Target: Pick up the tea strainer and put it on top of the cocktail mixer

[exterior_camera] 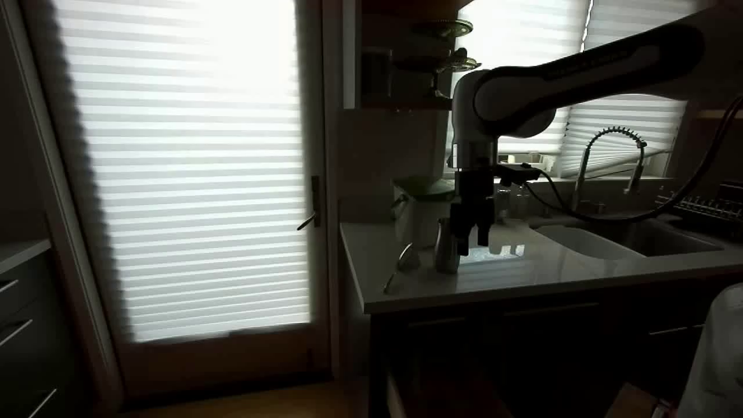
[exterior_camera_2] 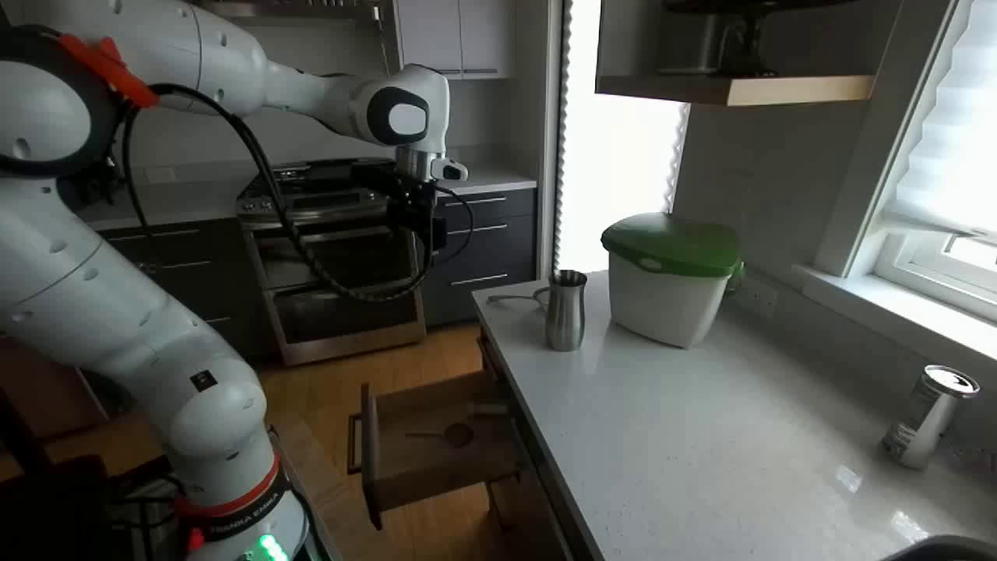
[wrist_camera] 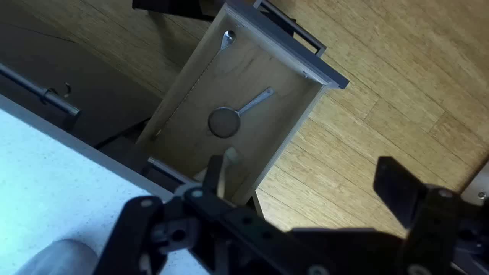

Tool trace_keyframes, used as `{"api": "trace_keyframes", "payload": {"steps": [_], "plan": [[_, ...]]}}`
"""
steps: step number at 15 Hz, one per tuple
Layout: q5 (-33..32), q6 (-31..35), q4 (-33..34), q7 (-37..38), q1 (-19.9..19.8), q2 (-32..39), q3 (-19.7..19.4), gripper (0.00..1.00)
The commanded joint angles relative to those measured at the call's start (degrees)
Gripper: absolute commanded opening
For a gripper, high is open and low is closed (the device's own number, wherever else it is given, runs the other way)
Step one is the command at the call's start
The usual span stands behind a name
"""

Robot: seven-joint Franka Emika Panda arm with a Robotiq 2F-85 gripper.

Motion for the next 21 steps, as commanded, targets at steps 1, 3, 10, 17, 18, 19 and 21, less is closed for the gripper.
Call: {"api": "trace_keyframes", "payload": {"steps": [1, 3, 10, 17, 18, 19, 21], "plan": [[0.1, -0.1, 0.1, -0.1, -0.4, 0.0, 0.3, 1.0], [0.1, -0.1, 0.1, -0.1, -0.4, 0.0, 0.3, 1.0], [0.1, -0.1, 0.1, -0.1, -0.4, 0.0, 0.3, 1.0], [4.7, 4.5, 3.3, 7.8, -1.6, 3.9, 0.4, 1.0], [6.3, 5.7, 4.2, 9.9, -1.9, 5.0, 0.3, 1.0], [7.1, 6.8, 4.8, 12.2, -2.3, 6.0, 0.3, 1.0], [9.2, 10.2, 5.3, 16.0, -2.9, 7.8, 0.2, 1.0]]}}
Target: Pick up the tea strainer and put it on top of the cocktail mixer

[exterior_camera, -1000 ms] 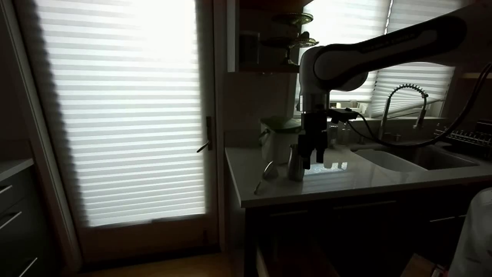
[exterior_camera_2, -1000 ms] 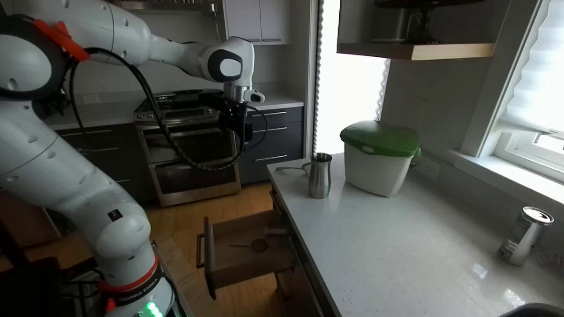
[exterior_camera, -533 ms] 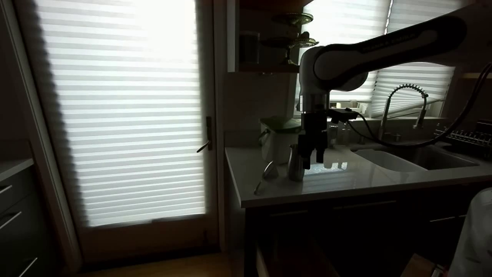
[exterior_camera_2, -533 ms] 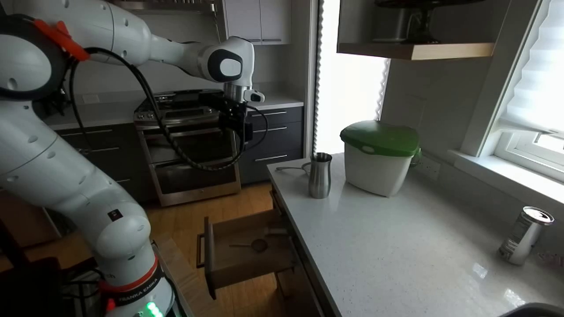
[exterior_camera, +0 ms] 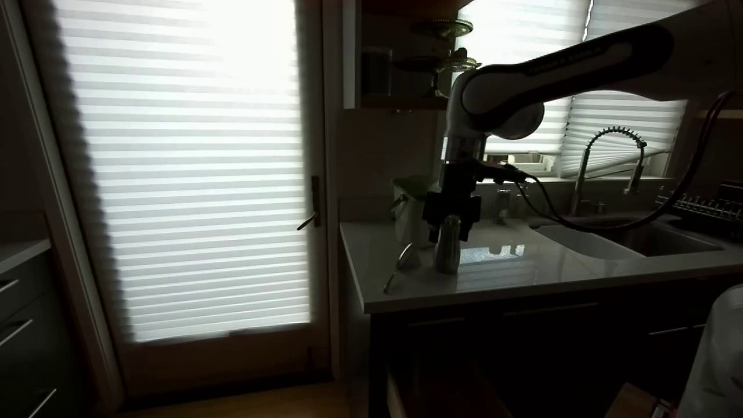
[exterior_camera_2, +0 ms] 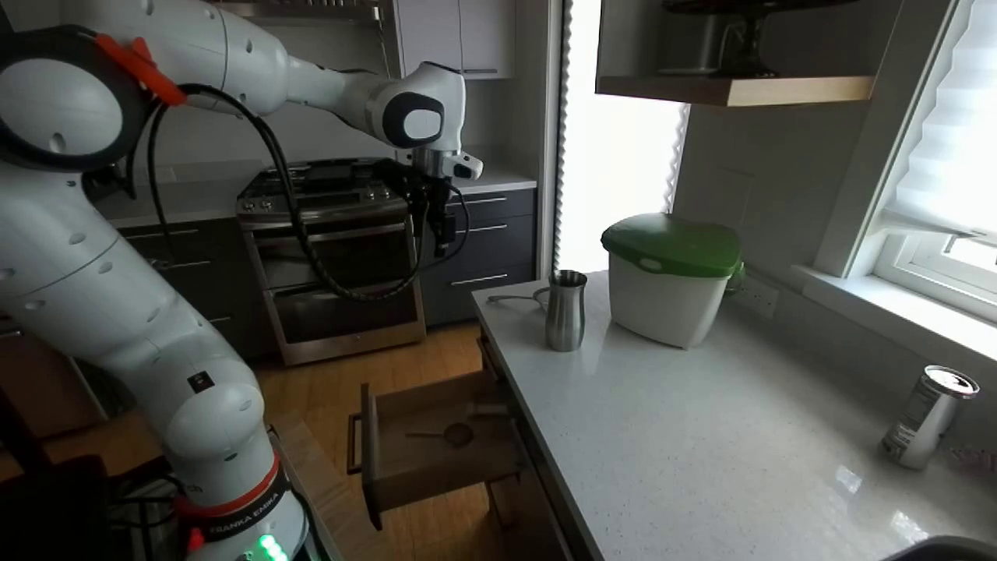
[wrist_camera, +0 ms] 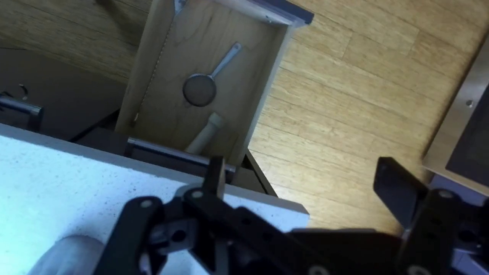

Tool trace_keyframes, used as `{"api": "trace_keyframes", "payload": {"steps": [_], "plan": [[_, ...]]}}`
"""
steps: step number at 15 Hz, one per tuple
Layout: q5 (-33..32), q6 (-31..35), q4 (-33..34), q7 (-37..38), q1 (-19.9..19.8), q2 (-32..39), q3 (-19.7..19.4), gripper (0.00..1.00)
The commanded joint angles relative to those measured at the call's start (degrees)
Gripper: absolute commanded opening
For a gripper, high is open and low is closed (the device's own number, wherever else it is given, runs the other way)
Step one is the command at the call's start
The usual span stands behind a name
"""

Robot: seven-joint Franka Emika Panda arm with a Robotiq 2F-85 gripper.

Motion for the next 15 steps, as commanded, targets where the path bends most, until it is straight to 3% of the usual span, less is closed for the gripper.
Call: {"api": "trace_keyframes", "payload": {"steps": [1, 13, 14, 15], "plan": [[3.0, 5.4, 2.0, 8.2, -1.8, 4.6, 0.6, 1.0], [2.0, 34.5, -1.7, 43.4, -1.1, 18.0, 2.2, 1.0], [2.8, 30.5, -0.1, 38.1, -1.0, 17.0, 1.7, 1.0], [2.7, 31.5, -0.3, 38.6, -0.9, 17.7, 1.7, 1.0]]}}
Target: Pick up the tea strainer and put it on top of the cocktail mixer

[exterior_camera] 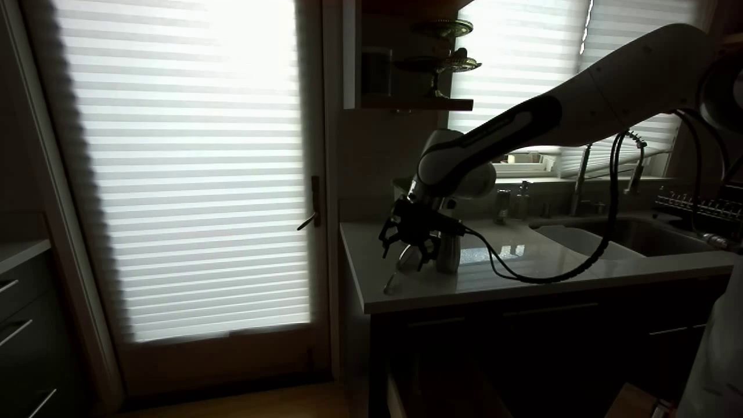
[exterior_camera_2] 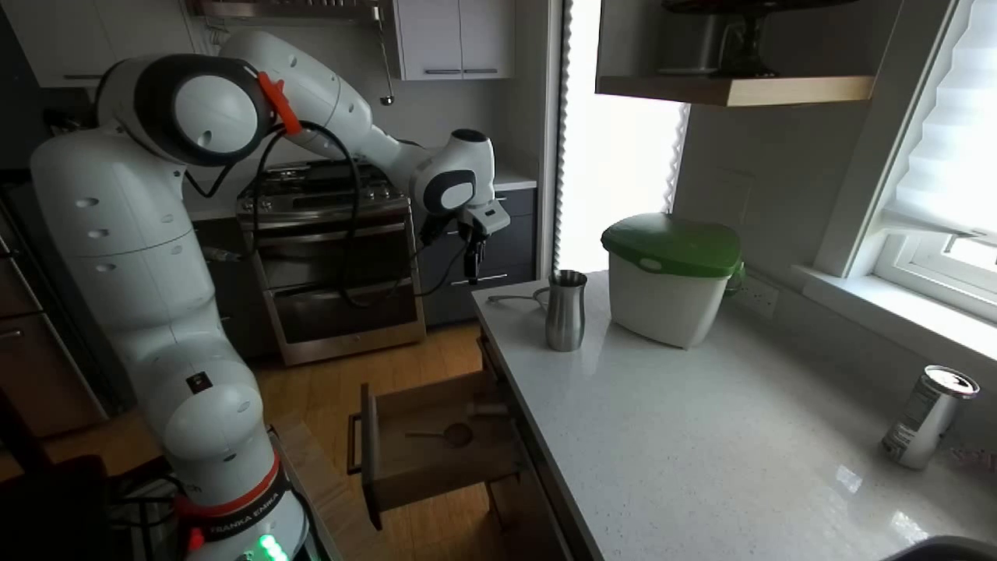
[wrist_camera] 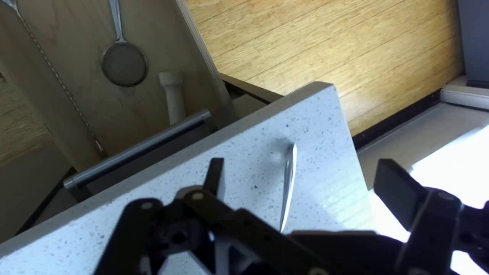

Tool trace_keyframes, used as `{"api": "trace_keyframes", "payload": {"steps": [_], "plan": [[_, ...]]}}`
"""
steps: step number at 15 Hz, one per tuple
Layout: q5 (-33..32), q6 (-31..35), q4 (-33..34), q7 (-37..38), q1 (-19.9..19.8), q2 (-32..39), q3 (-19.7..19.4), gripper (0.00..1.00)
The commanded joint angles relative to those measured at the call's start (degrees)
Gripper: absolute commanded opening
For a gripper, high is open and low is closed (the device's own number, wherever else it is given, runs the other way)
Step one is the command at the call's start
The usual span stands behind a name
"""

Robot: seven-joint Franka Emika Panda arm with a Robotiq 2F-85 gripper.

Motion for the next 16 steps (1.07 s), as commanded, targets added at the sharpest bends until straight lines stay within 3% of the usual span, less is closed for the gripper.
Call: {"api": "trace_keyframes", "payload": {"steps": [1, 6, 16], "plan": [[0.0, -0.2, 0.2, -0.2, 0.4, 0.2, -0.4, 1.0], [0.0, -0.2, 0.7, -0.2, 0.4, -0.2, -0.4, 1.0], [-1.6, 17.3, 1.9, 3.9, 0.6, 10.3, -3.2, 1.0]]}}
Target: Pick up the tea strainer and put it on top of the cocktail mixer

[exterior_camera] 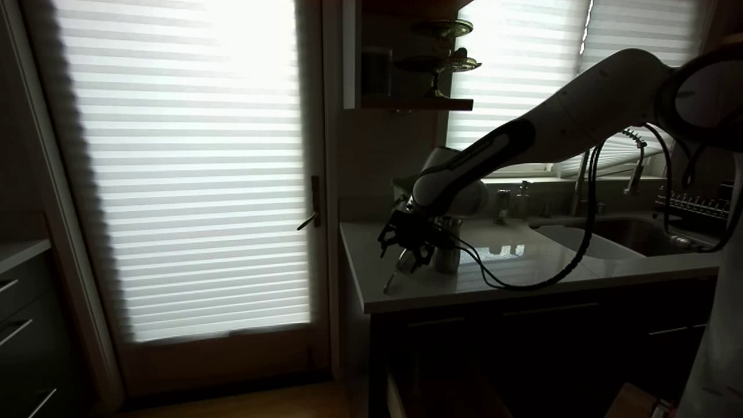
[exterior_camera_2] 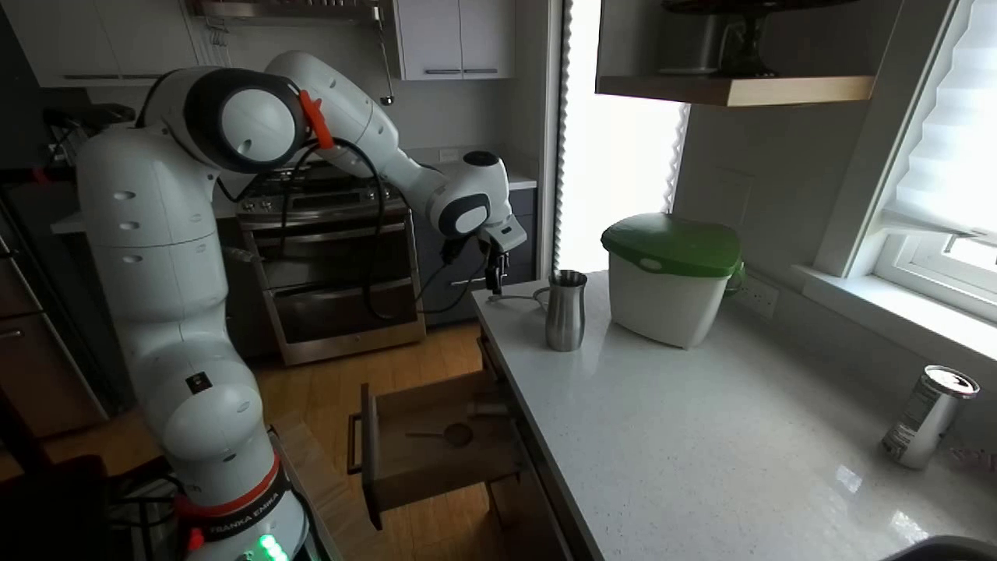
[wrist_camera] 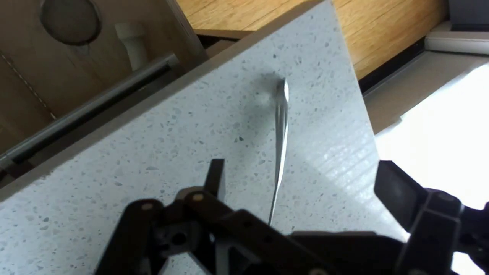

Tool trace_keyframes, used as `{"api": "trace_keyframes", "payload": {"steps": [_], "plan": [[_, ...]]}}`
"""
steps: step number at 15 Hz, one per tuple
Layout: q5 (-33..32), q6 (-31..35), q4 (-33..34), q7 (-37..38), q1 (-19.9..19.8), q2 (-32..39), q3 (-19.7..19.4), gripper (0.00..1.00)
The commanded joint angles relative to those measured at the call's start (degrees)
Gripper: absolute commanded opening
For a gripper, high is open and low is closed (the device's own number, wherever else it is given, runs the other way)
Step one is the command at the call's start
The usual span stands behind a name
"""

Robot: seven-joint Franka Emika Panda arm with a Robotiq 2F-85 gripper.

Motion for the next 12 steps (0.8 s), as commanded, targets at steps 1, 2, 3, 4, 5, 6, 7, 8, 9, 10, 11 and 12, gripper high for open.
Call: {"api": "trace_keyframes", "payload": {"steps": [1, 2, 3, 4, 5, 6, 7, 8, 9, 10, 11, 12], "plan": [[-1.4, 5.5, 1.4, 3.5, 1.0, 4.3, -1.4, 1.0], [-1.8, 6.5, 1.6, 4.3, 1.2, 5.1, -1.8, 1.0], [-2.4, 7.6, 1.9, 5.3, 1.5, 5.9, -2.3, 0.99], [-2.1, 8.2, 2.2, 5.5, 1.6, 6.5, -2.5, 0.95], [-1.9, 8.5, 2.4, 5.8, 1.8, 7.1, -2.7, 0.93], [-2.7, 8.3, 2.8, 6.6, 2.2, 7.6, -3.2, 0.88], [-3.3, 8.4, 3.2, 7.3, 2.5, 8.0, -3.6, 0.85], [-4.0, 8.6, 3.5, 7.9, 2.8, 8.4, -4.1, 0.79], [-4.6, 8.6, 3.8, 8.6, 3.2, 8.7, -4.5, 0.66], [-5.0, 8.5, 4.2, 9.1, 3.4, 9.0, -4.7, 0.67], [-5.5, 8.3, 4.6, 9.5, 3.6, 9.3, -4.9, 0.65], [-5.0, 8.3, 4.9, 9.1, 3.5, 9.4, -4.6, 0.46]]}}
